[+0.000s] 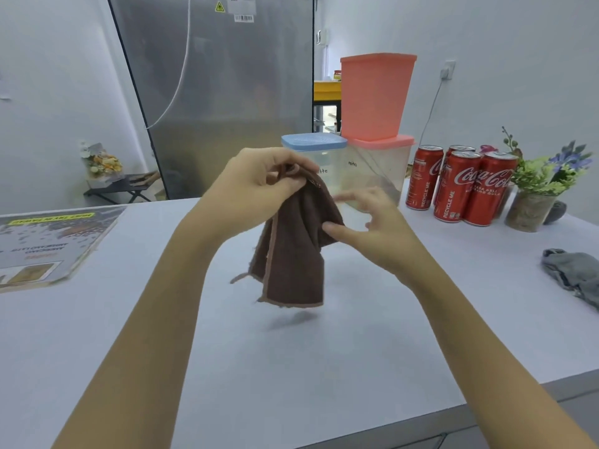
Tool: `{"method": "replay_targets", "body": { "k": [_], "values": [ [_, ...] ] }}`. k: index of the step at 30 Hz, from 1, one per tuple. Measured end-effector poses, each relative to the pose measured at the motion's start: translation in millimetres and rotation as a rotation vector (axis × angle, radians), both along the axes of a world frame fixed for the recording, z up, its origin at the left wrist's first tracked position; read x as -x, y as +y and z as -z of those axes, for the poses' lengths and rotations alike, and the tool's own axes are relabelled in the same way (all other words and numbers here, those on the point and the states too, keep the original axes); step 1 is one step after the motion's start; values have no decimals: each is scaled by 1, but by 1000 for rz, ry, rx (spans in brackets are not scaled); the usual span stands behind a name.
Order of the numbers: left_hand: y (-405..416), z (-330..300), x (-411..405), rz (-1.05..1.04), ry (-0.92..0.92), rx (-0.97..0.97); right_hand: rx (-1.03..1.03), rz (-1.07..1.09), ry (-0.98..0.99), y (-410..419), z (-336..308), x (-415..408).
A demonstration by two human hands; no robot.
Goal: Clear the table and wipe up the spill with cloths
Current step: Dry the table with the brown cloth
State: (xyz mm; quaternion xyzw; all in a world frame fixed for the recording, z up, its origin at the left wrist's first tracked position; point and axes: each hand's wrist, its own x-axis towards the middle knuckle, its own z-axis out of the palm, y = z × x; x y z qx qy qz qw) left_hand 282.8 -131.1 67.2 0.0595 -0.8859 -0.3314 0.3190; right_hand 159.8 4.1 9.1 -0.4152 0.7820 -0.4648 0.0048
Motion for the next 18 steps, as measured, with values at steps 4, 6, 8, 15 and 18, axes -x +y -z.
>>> {"method": "replay_targets", "body": {
  "k": [4,6,8,15,18],
  "values": [
    [-6,5,-3,-19,36,-83,180,-177,-330,9,-6,2],
    [-9,8,-9,2,64,-156,301,-278,-425,18,-16,2],
    [-9,7,-13,21,71,-224,348,-333,-467,23,-27,2],
    [-26,62,7,-273,-315,-122,115,63,-236,-8,5,5],
    [-38,94,6,-359,-505,51,-300,67,125,-15,35,-5]
  ]
}}
